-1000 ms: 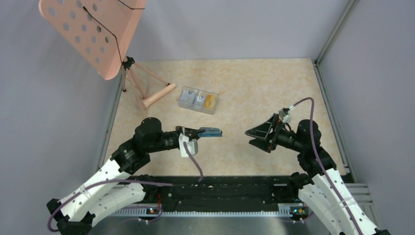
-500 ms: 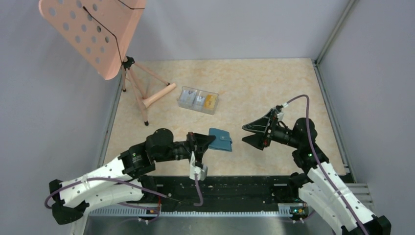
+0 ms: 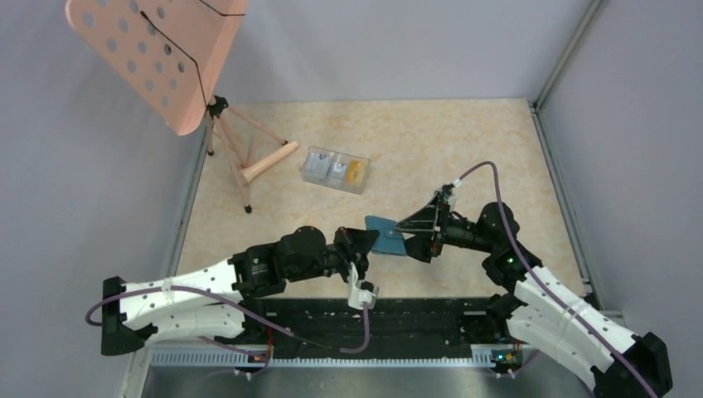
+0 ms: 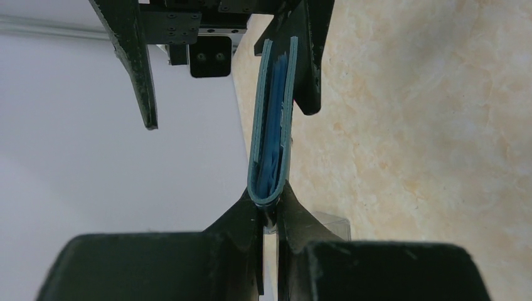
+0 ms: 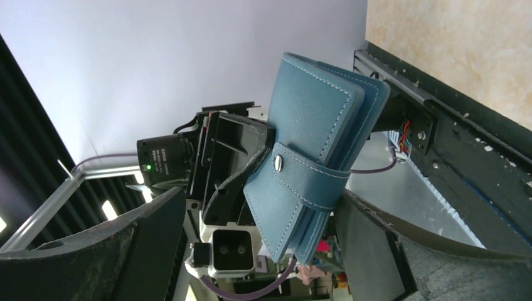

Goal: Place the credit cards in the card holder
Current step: Open the card holder at the center of the board.

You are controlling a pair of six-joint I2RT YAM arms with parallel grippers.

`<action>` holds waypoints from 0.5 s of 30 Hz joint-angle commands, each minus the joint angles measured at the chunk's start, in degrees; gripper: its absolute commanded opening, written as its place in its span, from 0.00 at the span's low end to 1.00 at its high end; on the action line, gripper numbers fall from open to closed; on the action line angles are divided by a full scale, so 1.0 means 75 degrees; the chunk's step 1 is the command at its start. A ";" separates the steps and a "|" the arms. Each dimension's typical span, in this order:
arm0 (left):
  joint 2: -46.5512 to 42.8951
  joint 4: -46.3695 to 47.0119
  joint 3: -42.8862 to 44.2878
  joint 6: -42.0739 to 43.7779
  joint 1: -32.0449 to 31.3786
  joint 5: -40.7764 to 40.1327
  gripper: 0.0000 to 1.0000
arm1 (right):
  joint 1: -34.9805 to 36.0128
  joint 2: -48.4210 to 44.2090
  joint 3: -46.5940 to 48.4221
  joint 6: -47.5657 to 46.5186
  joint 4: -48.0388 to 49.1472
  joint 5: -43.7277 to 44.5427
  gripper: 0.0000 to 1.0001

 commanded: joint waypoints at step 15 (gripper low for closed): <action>0.0135 0.0873 0.0274 -0.0457 -0.0602 -0.0843 0.12 | 0.0531 0.0174 0.0186 -0.0099 0.0839 0.0521 0.00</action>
